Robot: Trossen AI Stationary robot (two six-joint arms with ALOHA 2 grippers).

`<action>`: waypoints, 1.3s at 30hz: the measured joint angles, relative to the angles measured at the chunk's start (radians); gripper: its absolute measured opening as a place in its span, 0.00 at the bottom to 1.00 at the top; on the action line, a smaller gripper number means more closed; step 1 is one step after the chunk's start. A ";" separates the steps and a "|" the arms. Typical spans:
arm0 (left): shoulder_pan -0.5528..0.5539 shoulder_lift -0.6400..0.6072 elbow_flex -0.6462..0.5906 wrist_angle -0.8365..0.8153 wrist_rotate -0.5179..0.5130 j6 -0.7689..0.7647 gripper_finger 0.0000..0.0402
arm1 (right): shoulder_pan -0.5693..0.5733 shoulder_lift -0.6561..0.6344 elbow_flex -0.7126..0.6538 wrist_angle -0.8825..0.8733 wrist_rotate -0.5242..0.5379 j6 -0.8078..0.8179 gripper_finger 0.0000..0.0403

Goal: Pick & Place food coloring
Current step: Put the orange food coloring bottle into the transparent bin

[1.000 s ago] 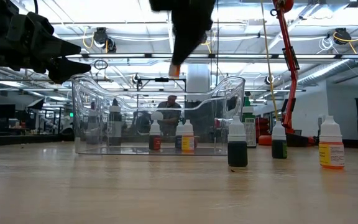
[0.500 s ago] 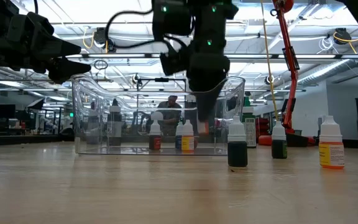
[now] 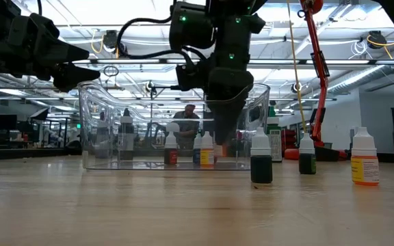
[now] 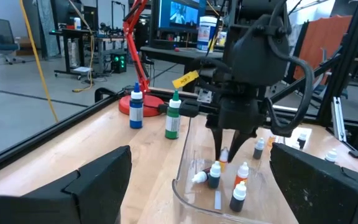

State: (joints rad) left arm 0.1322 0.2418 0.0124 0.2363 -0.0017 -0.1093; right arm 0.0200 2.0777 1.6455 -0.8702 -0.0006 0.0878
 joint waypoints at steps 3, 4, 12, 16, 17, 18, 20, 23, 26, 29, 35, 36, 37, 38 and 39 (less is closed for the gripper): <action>0.000 0.000 0.000 0.000 0.000 0.000 0.94 | -0.001 0.000 0.000 0.014 0.000 -0.007 0.13; 0.000 0.000 0.000 0.000 0.000 0.000 0.94 | -0.001 0.000 0.000 0.022 0.000 -0.008 0.13; 0.000 0.000 0.000 0.000 0.000 0.000 0.94 | -0.006 0.001 0.000 0.035 -0.012 -0.018 0.13; 0.000 0.000 0.000 0.000 0.000 0.000 0.94 | -0.005 0.001 0.000 0.048 -0.023 -0.021 0.13; 0.000 0.000 0.000 0.000 0.000 0.000 0.94 | -0.005 0.001 0.000 0.048 -0.025 -0.019 0.13; 0.000 0.000 0.000 0.000 0.000 0.000 0.94 | -0.005 0.001 0.000 0.049 -0.025 -0.015 0.13; 0.000 0.000 0.000 0.000 0.000 0.000 0.94 | -0.005 0.001 0.000 0.050 -0.026 -0.009 0.13; 0.000 0.000 0.000 0.000 0.000 0.000 0.94 | -0.005 0.002 0.000 0.052 -0.026 -0.006 0.13; 0.000 0.000 0.000 0.000 0.000 0.000 0.94 | -0.005 0.002 0.000 0.055 -0.026 0.009 0.21; 0.000 0.000 0.000 0.000 0.000 0.000 0.94 | -0.005 0.002 0.000 0.057 -0.026 0.020 0.30; 0.000 0.000 0.000 0.000 0.000 0.000 0.94 | -0.002 0.002 0.000 0.061 -0.026 0.025 0.36; 0.000 0.000 0.000 0.000 0.000 0.000 0.94 | -0.001 0.002 0.000 0.062 -0.025 0.030 0.36; 0.000 0.000 0.000 0.000 0.000 0.000 0.94 | -0.001 -0.005 0.000 0.060 -0.025 0.033 0.36; 0.000 0.000 0.000 0.000 0.000 0.000 0.94 | 0.000 -0.010 0.000 0.057 -0.032 0.038 0.35; 0.000 0.000 0.000 0.000 0.000 0.000 0.94 | 0.001 -0.017 -0.001 0.054 -0.038 0.044 0.35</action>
State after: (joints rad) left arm 0.1322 0.2417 0.0124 0.2362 -0.0017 -0.1095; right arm 0.0208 2.0606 1.6442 -0.8163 -0.0383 0.1316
